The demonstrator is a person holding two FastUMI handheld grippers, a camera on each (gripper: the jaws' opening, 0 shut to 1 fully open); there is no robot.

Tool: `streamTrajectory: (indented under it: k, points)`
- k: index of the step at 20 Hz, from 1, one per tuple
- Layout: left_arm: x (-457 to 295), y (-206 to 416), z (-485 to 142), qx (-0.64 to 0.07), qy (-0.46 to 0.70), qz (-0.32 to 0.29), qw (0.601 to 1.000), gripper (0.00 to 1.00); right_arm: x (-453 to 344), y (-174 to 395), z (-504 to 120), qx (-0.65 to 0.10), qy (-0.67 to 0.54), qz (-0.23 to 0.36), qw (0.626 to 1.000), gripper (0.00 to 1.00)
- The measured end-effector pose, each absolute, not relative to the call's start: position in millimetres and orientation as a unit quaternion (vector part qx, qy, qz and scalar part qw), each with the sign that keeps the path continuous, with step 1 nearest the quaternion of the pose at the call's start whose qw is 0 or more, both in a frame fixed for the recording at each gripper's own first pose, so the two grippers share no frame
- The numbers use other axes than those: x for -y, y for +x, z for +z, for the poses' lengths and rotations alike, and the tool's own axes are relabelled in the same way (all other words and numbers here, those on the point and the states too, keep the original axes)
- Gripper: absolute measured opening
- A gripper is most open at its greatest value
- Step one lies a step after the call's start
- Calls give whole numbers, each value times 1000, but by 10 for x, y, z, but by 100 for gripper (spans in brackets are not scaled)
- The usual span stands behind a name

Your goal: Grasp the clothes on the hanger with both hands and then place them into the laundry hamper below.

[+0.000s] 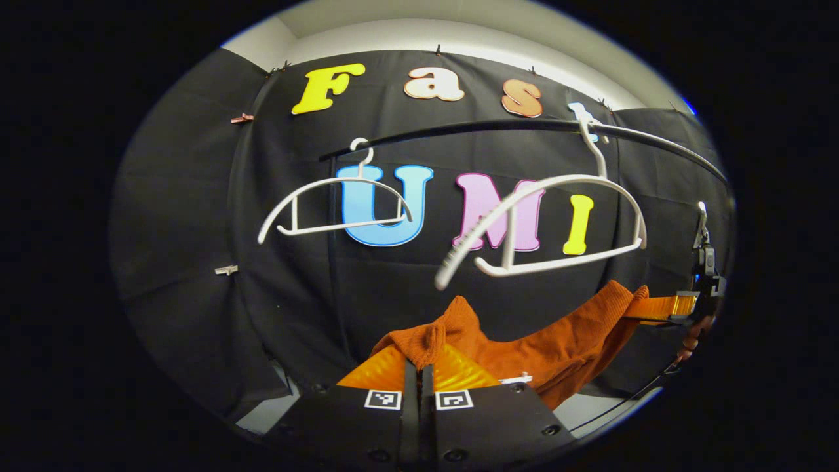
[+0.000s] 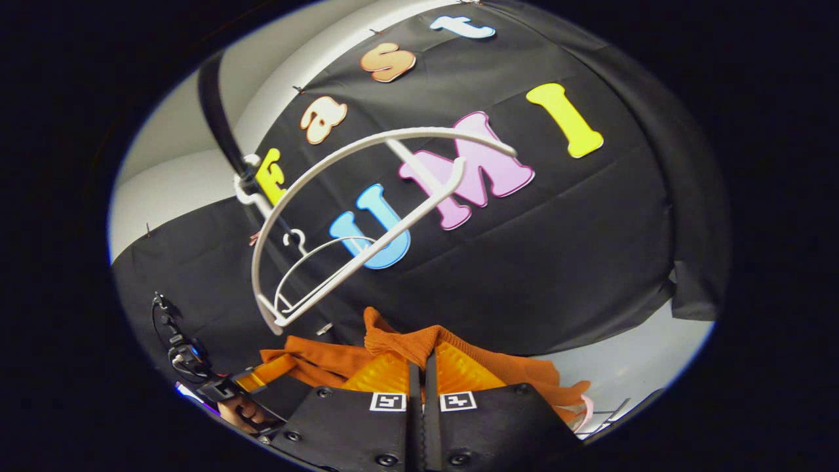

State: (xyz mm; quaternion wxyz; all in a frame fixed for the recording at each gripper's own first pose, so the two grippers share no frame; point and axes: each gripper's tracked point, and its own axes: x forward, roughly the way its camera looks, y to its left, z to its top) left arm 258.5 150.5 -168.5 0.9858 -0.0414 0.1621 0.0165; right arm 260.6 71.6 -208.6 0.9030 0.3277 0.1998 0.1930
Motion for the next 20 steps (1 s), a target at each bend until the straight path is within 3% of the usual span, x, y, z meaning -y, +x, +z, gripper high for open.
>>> streamTrajectory:
  k: [4,5,11,16,20]
  points:
    - [-1099,2598,-1730,-157,-58,-28,986,5,-1055,2433,-1985,-204,331,227,893,8]
    - [-1002,2597,-1699,-153,-60,-38,986,5,-1123,2396,-1945,-204,333,234,890,4]
    - [-441,2584,-1566,-120,-77,-106,984,5,-1280,2240,-1775,-197,309,272,890,4]
    - [-11,2661,-2158,-144,-79,-151,975,3,-1204,2163,-2426,-233,273,270,893,4]
    - [5,2794,-3067,-207,-75,-130,967,5,-1108,2107,-3409,-296,223,259,892,4]
